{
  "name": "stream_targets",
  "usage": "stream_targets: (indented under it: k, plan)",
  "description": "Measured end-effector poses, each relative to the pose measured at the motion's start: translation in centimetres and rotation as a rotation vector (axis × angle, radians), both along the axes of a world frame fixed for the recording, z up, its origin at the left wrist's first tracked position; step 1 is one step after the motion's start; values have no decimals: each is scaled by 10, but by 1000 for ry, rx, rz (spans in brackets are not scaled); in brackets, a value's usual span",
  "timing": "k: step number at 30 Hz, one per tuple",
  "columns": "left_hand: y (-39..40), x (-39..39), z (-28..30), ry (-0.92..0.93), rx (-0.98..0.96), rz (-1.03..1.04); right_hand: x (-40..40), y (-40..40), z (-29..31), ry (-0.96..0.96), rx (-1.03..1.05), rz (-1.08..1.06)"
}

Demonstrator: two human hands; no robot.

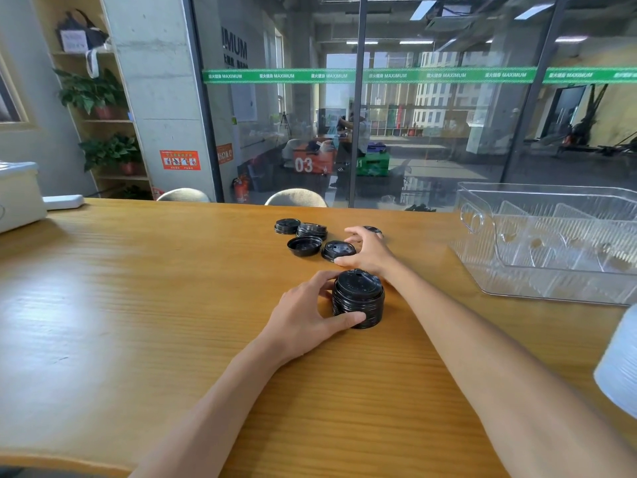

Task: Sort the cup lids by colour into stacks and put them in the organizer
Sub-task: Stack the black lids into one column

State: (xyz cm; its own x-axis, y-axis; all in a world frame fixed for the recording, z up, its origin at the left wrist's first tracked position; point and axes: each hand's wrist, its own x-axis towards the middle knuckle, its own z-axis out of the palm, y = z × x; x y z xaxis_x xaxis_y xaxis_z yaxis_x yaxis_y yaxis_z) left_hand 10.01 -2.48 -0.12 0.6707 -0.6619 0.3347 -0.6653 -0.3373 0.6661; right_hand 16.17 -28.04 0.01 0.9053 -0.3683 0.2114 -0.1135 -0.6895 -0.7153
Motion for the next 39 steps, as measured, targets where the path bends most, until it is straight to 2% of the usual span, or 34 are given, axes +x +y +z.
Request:
stream_targets:
  k: [4, 10, 19, 28, 39]
  plan:
    - [0, 1, -1, -7, 1, 2, -6, -1, 1, 4, -56, -17]
    - [0, 1, -1, -6, -3, -7, -4, -1, 3, 5, 58, 8]
    - [-1, 5, -5, -6, -16, -5, -16, 6, 4, -133, 48, -122]
    - [-1, 6, -4, 0, -17, 1, -64, 35, 33, -226, 102, -224]
    - [4, -1, -1, -17, 11, 33, -128, 73, 17, -372, 184, -242]
